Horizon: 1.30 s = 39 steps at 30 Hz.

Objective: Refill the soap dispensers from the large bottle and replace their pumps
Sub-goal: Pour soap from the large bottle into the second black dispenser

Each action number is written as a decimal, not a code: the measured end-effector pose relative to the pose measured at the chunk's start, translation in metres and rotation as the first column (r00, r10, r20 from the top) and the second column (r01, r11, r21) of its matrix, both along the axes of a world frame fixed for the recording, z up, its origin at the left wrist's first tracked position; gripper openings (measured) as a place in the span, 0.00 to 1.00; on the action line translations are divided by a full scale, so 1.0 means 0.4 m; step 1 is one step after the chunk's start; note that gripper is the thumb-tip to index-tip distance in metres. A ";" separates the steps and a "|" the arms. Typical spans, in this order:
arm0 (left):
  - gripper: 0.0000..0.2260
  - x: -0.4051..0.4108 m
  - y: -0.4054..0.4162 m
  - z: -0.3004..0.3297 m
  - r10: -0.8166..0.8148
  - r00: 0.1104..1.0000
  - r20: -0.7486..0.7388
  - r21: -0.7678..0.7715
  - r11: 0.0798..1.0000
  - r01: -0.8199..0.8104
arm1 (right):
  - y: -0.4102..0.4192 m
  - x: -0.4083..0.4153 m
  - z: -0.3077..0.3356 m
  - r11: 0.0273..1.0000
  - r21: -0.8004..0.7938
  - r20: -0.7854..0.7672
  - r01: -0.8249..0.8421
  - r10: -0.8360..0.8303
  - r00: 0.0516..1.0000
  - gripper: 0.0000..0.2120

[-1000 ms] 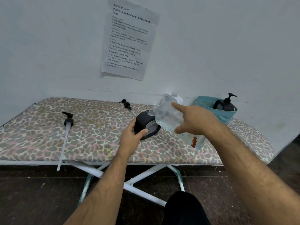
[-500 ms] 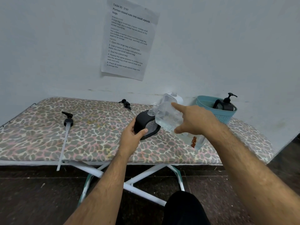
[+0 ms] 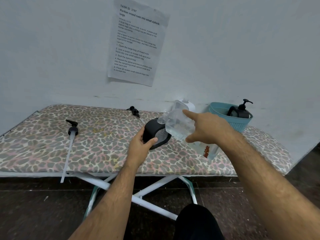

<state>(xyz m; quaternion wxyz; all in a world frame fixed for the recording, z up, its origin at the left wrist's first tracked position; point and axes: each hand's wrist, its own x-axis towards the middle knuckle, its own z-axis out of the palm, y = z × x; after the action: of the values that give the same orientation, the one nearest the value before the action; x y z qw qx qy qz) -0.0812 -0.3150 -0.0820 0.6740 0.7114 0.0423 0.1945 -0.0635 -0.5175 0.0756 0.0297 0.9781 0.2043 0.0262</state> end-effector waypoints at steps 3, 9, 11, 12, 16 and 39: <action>0.26 -0.001 -0.001 0.001 -0.001 1.000 -0.002 0.001 1.000 0.001 | 0.000 0.001 0.000 1.000 0.006 -0.001 0.003 -0.003 1.000 0.45; 0.26 -0.002 0.000 0.000 0.004 1.000 0.000 0.011 1.000 -0.004 | -0.002 0.002 0.000 1.000 0.010 -0.006 0.006 -0.006 1.000 0.45; 0.26 -0.001 0.000 0.000 0.004 1.000 -0.001 0.012 1.000 -0.004 | -0.002 0.002 0.000 1.000 0.010 -0.007 0.006 -0.006 1.000 0.45; 0.26 -0.002 0.000 -0.001 0.004 1.000 -0.001 0.015 1.000 -0.004 | -0.002 0.001 0.001 1.000 0.011 -0.007 0.007 -0.007 1.000 0.45; 0.25 -0.004 0.000 0.002 0.004 1.000 -0.002 0.022 1.000 -0.004 | -0.002 0.002 0.001 1.000 0.011 0.000 0.003 -0.003 1.000 0.44; 0.25 -0.007 -0.003 0.006 0.005 1.000 -0.009 0.006 1.000 -0.005 | -0.001 -0.001 0.003 1.000 0.014 -0.013 0.009 -0.009 1.000 0.44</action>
<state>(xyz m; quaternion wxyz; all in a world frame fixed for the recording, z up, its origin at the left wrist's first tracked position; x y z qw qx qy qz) -0.0839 -0.3164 -0.0796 0.6710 0.7143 0.0464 0.1931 -0.0640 -0.5178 0.0768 0.0214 0.9793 0.2001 0.0213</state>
